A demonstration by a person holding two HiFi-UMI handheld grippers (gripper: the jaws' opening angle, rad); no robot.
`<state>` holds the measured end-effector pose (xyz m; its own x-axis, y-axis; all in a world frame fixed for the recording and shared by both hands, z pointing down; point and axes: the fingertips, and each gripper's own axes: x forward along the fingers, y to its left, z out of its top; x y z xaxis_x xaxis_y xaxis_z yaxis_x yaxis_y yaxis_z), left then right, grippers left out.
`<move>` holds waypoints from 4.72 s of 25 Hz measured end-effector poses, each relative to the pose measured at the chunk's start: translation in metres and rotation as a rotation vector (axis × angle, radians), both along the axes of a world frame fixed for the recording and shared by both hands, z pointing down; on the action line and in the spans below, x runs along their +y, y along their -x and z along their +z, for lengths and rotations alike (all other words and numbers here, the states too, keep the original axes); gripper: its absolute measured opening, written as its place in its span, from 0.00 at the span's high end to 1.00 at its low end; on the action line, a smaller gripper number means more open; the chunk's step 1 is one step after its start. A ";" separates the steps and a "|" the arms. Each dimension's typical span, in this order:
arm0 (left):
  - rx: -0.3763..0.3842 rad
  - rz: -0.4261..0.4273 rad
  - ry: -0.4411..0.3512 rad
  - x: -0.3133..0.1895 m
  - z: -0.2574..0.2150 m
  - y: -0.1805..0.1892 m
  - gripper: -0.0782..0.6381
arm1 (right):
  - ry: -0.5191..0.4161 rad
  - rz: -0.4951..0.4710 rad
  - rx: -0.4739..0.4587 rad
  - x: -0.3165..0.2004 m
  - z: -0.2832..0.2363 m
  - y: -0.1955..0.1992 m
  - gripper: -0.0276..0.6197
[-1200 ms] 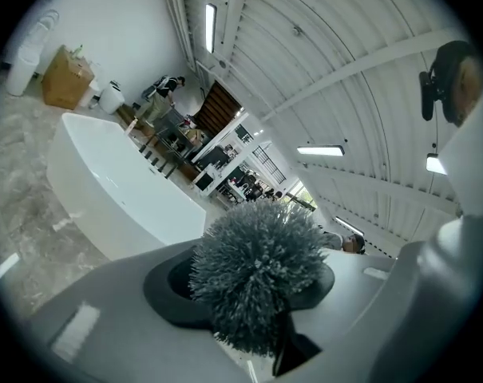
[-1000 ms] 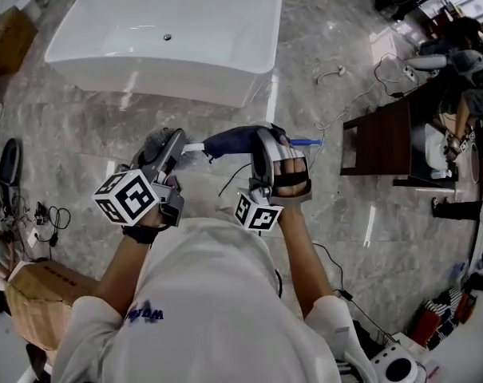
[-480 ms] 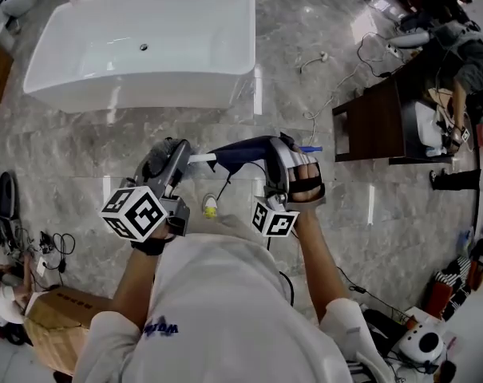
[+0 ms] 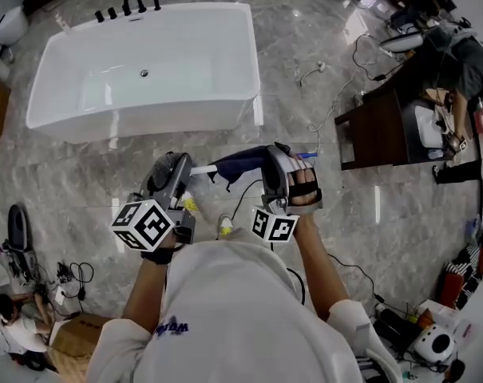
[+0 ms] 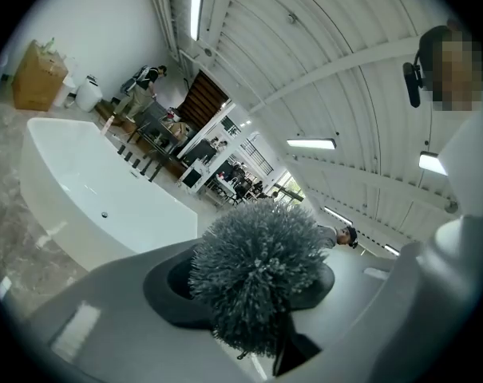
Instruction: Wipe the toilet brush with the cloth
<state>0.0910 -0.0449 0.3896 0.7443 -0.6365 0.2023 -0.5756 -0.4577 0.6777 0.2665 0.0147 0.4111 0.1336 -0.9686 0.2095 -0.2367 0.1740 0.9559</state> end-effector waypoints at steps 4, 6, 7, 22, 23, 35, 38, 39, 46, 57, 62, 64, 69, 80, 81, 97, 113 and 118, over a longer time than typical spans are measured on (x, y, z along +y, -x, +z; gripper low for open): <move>0.026 -0.035 -0.020 -0.042 -0.007 0.024 0.63 | -0.032 -0.028 -0.082 -0.034 -0.015 0.023 0.69; 0.023 -0.055 -0.038 -0.063 -0.015 0.038 0.63 | -0.033 -0.033 -0.109 -0.052 -0.018 0.035 0.67; 0.022 -0.061 -0.048 -0.071 -0.019 0.043 0.63 | -0.038 -0.041 -0.098 -0.062 -0.019 0.041 0.69; 0.088 -0.344 -0.073 -0.126 0.004 0.176 0.62 | -0.009 -0.387 0.003 -0.152 0.006 0.221 0.80; 0.099 -0.364 -0.067 -0.128 0.006 0.183 0.62 | -0.013 -0.402 0.001 -0.155 0.005 0.229 0.80; 0.101 -0.386 -0.102 -0.126 -0.008 0.201 0.62 | -0.063 -0.515 0.020 -0.168 -0.018 0.280 0.83; 0.091 -0.398 -0.117 -0.128 -0.009 0.214 0.62 | -0.074 -0.515 0.040 -0.175 -0.018 0.282 0.83; 0.090 -0.403 -0.123 -0.131 -0.011 0.218 0.62 | -0.075 -0.509 0.045 -0.178 -0.019 0.280 0.83; 0.084 -0.414 -0.114 -0.136 -0.007 0.235 0.62 | -0.053 -0.450 0.043 -0.188 -0.013 0.270 0.82; 0.045 -0.347 -0.066 -0.144 0.007 0.207 0.62 | -0.006 -0.254 0.044 -0.192 0.004 0.188 0.76; 0.033 -0.298 -0.044 -0.145 0.016 0.194 0.62 | 0.022 -0.197 0.059 -0.185 0.015 0.166 0.75; 0.027 -0.282 -0.045 -0.146 0.015 0.186 0.62 | 0.025 -0.180 0.052 -0.184 0.017 0.156 0.75; 0.040 -0.239 -0.064 -0.146 0.013 0.170 0.62 | 0.026 -0.151 -0.011 -0.177 0.019 0.139 0.73; 0.090 -0.265 -0.038 -0.157 0.020 0.186 0.62 | 0.090 -0.048 -0.116 -0.183 0.022 0.107 0.65; 0.093 -0.266 -0.035 -0.158 0.021 0.188 0.62 | 0.086 -0.049 -0.108 -0.183 0.021 0.107 0.66; 0.118 -0.174 -0.010 -0.162 0.027 0.150 0.62 | 0.116 -0.094 -0.021 -0.167 0.024 0.135 0.67; 0.156 -0.159 0.030 -0.160 0.036 0.146 0.62 | 0.126 0.148 -0.048 -0.160 0.019 0.036 0.71; 0.161 -0.098 0.026 -0.152 0.029 0.110 0.62 | 0.136 0.196 -0.011 -0.170 0.019 0.032 0.70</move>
